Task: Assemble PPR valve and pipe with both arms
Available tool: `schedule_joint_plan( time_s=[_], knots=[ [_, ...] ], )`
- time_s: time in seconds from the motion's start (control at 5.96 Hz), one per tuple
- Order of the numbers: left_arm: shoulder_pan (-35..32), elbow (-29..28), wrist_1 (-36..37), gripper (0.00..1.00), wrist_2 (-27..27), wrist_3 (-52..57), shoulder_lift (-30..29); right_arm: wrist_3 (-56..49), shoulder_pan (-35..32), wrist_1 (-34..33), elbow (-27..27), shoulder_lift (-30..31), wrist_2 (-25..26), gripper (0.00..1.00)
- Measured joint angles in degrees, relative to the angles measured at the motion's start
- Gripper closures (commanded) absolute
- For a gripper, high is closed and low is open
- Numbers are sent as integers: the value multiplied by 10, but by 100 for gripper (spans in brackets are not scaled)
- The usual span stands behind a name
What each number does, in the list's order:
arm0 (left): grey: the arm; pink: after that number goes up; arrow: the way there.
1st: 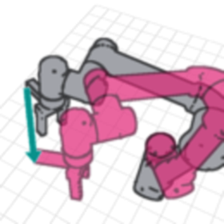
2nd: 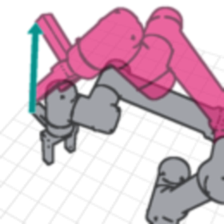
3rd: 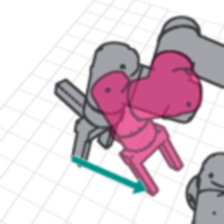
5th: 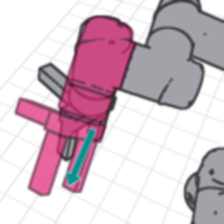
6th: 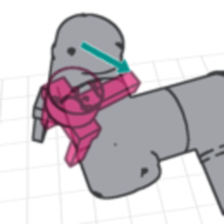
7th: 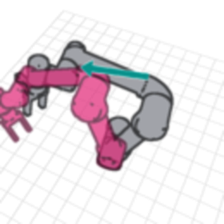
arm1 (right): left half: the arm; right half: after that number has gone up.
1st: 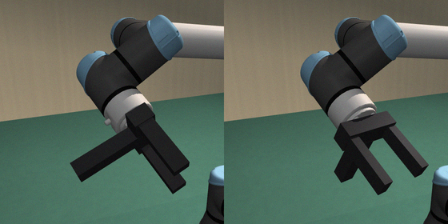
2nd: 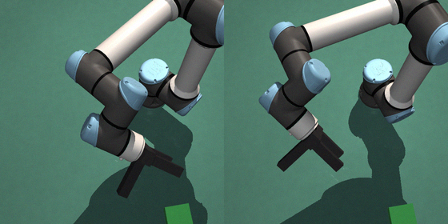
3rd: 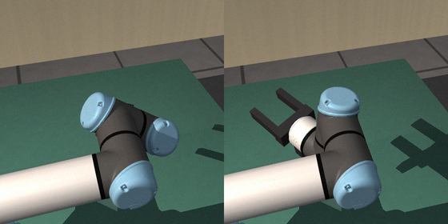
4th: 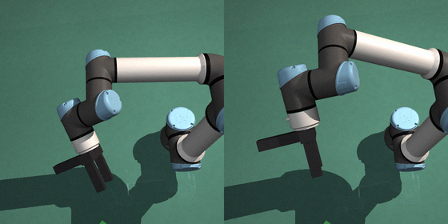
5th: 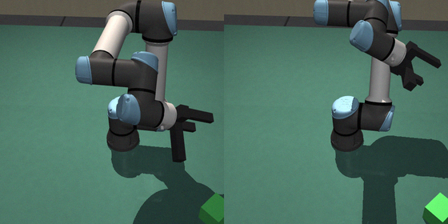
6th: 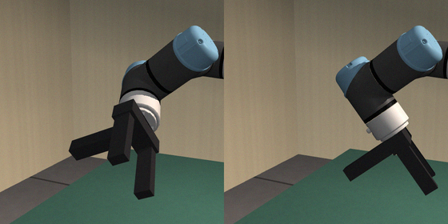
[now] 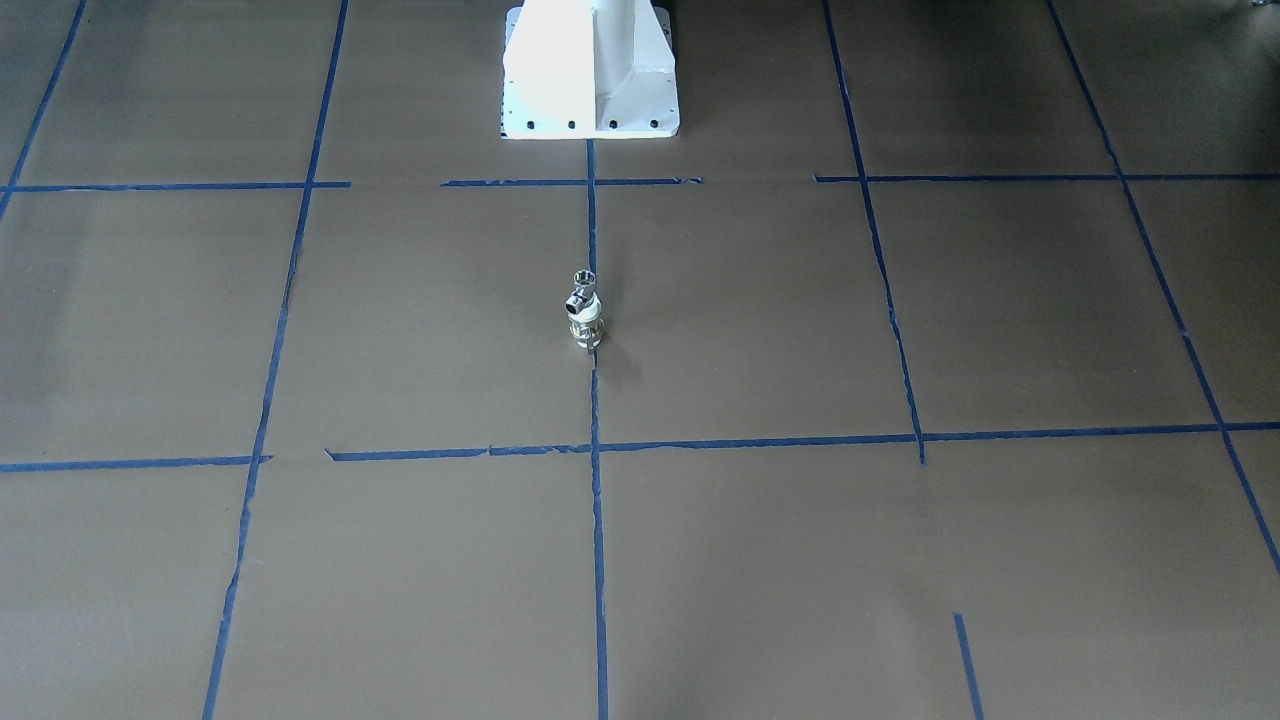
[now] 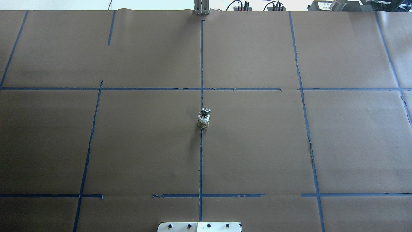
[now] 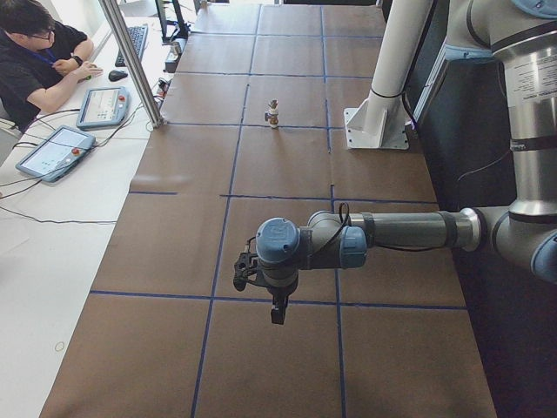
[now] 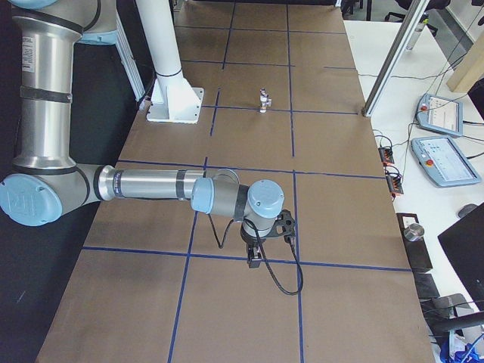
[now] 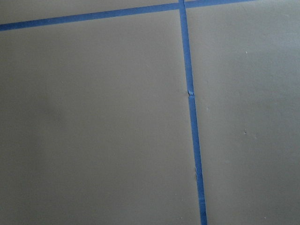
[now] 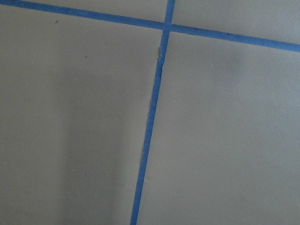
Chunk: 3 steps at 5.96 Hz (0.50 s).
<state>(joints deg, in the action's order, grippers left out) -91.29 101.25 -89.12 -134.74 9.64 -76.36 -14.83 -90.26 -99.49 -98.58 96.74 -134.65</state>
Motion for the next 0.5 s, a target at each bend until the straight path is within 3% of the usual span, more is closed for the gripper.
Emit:
schedule_joint_plan(
  time_s=[0.5],
  knots=[
    [0, 0, 0, 0, 12, 0, -2, 1, 0, 3, -2, -1, -1, 0]
  ],
)
